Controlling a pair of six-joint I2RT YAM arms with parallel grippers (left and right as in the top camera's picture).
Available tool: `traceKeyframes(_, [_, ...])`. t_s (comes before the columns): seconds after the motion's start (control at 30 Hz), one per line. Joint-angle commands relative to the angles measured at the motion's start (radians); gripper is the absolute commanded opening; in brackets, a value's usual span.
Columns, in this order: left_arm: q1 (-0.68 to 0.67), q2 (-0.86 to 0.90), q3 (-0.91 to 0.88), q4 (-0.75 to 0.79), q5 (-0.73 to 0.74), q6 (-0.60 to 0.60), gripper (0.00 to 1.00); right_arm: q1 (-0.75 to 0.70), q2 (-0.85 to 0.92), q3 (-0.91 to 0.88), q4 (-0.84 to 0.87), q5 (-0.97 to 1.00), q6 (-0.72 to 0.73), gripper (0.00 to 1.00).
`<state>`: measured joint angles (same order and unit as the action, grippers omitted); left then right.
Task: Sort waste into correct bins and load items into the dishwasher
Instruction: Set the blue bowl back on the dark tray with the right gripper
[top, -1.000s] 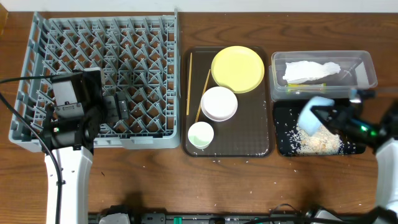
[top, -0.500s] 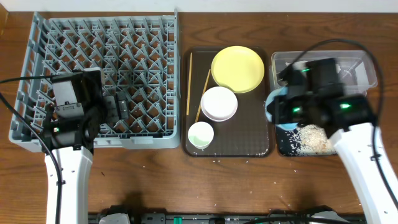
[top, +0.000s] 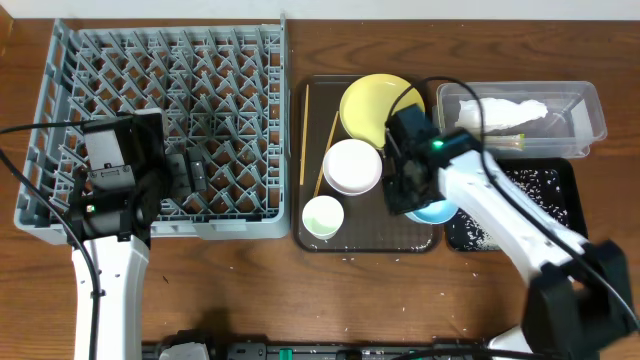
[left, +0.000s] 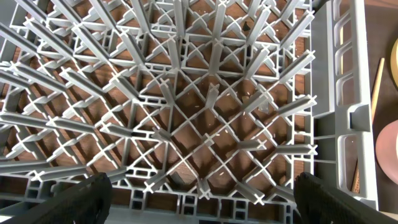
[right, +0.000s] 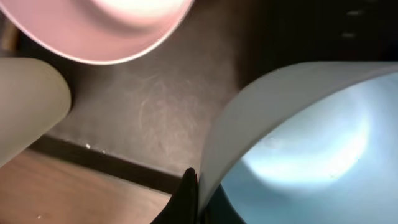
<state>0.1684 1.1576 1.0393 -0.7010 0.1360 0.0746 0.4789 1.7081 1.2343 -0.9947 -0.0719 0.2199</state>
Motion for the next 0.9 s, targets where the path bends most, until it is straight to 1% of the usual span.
traceKeyframes(0.0, [0.005, 0.004, 0.018, -0.002, 0.010, -0.009, 0.94, 0.035, 0.052, 0.013, 0.019, 0.018, 0.011, 0.01])
traceKeyframes(0.13, [0.005, 0.004, 0.018, -0.002, 0.010, -0.009, 0.94, 0.067, 0.092, 0.013, 0.037, 0.019, 0.005, 0.01])
traceKeyframes(0.2, [0.005, 0.004, 0.018, -0.002, 0.010, -0.009, 0.94, 0.078, 0.104, 0.013, 0.040, 0.022, 0.000, 0.04])
traceKeyframes(0.3, [0.005, 0.004, 0.018, -0.002, 0.010, -0.009, 0.94, 0.089, 0.115, 0.013, 0.042, 0.023, 0.000, 0.18])
traceKeyframes(0.33, [0.005, 0.004, 0.018, -0.002, 0.010, -0.009, 0.94, 0.091, 0.116, 0.013, 0.042, 0.023, 0.000, 0.21])
traceKeyframes(0.37, [0.005, 0.004, 0.018, -0.002, 0.010, -0.009, 0.94, 0.092, 0.116, 0.013, 0.042, 0.023, 0.000, 0.24])
traceKeyframes(0.47, [0.005, 0.004, 0.018, -0.002, 0.010, -0.009, 0.95, 0.091, 0.115, 0.025, 0.035, 0.010, 0.000, 0.24])
traceKeyframes(0.57, [0.005, 0.004, 0.018, -0.002, 0.010, -0.009, 0.94, 0.089, 0.115, 0.092, -0.013, -0.016, -0.001, 0.26])
traceKeyframes(0.63, [0.005, 0.004, 0.018, -0.002, 0.010, -0.009, 0.94, 0.089, 0.115, 0.170, -0.064, -0.031, -0.002, 0.29])
traceKeyframes(0.77, [0.005, 0.004, 0.018, -0.002, 0.010, -0.009, 0.94, 0.089, 0.115, 0.297, -0.115, -0.100, -0.019, 0.44])
traceKeyframes(0.83, [0.005, 0.004, 0.018, -0.002, 0.010, -0.009, 0.94, 0.094, 0.115, 0.317, -0.113, -0.140, -0.019, 0.49])
traceKeyframes(0.87, [0.005, 0.004, 0.018, -0.002, 0.010, -0.009, 0.94, 0.098, 0.116, 0.317, -0.109, -0.156, -0.019, 0.50])
